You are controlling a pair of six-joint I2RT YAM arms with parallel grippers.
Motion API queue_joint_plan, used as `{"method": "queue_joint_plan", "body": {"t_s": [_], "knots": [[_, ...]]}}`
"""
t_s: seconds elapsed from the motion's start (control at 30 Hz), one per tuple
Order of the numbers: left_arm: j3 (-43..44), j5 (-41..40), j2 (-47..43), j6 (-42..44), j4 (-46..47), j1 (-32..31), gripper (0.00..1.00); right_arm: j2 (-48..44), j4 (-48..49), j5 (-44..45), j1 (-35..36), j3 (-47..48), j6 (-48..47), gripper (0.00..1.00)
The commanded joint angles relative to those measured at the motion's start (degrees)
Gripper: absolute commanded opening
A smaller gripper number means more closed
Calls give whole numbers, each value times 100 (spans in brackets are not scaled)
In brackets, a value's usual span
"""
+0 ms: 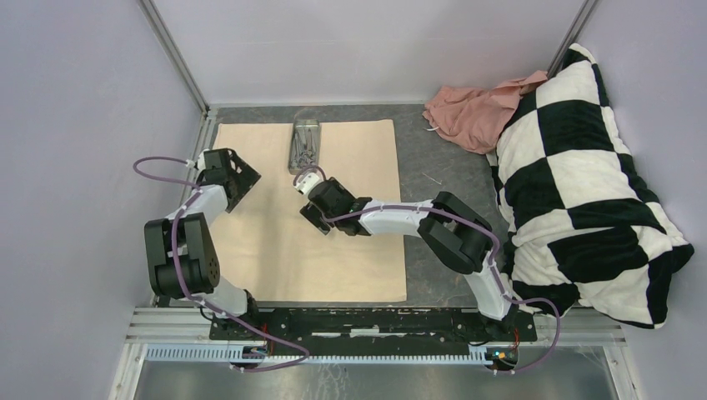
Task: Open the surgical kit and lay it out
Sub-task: Smooth out the surgical kit at the center of the board.
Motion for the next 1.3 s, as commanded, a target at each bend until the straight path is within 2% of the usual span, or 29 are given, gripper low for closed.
{"method": "queue_joint_plan", "body": {"t_s": [0.0,0.27,0.4,0.57,0.7,1.03,1.27], "knots": [[11,-321,254,43,125,296,100,-352,-267,512,230,-465,206,87],[-108,-443,276,-203,-142,582,100,-1015,-225,985,310,-1611,586,90],[-92,-491,12,-28,-144,565,100,-1377,-265,1044,309,-1754,594,92],[83,-638,-415,491,-162,98,100,-1684,-307,555,241,-1603,692,94],[-77,-687,-684,463,-165,-193,100,-1796,-245,375,173,-1679,735,95],[47,-419,211,264,-124,211,100,-1571,-818,733,76,-1909,741,94],[-39,-557,528,-1,-275,748,100,-2073,-1009,694,95,-2788,1024,94]]}}
